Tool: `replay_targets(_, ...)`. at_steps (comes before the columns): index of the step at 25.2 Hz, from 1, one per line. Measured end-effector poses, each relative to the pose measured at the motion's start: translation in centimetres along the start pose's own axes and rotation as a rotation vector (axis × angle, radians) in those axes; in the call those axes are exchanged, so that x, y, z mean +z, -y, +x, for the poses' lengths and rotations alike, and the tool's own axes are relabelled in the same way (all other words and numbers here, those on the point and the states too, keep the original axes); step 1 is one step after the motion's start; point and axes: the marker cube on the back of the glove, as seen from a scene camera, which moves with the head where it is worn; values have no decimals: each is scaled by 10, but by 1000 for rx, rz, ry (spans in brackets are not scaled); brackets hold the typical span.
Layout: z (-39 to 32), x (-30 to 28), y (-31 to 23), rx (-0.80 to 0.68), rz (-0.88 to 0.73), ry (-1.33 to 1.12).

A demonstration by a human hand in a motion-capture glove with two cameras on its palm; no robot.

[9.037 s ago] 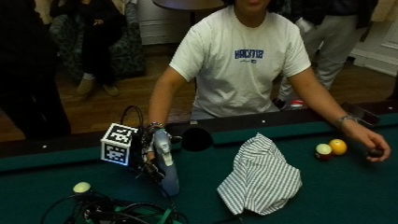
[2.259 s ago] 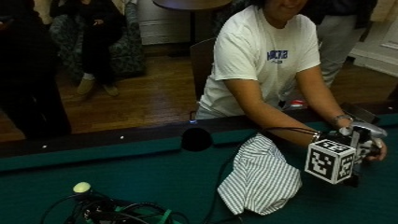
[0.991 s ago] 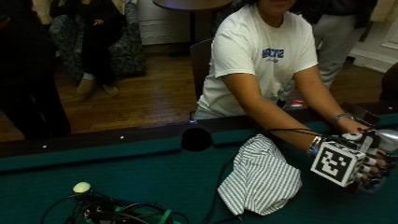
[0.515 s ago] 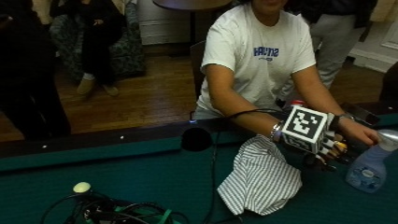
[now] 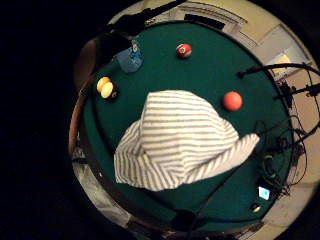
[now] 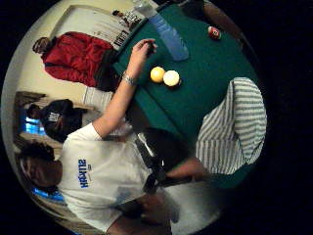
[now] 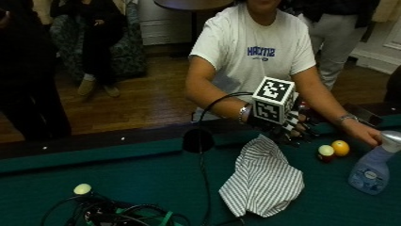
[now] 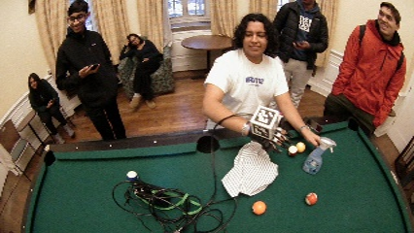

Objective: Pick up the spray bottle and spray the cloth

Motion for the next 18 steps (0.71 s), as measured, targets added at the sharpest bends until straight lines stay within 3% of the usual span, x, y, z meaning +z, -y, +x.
replay_targets(18, 13, -38, -93, -39, 28, -96)
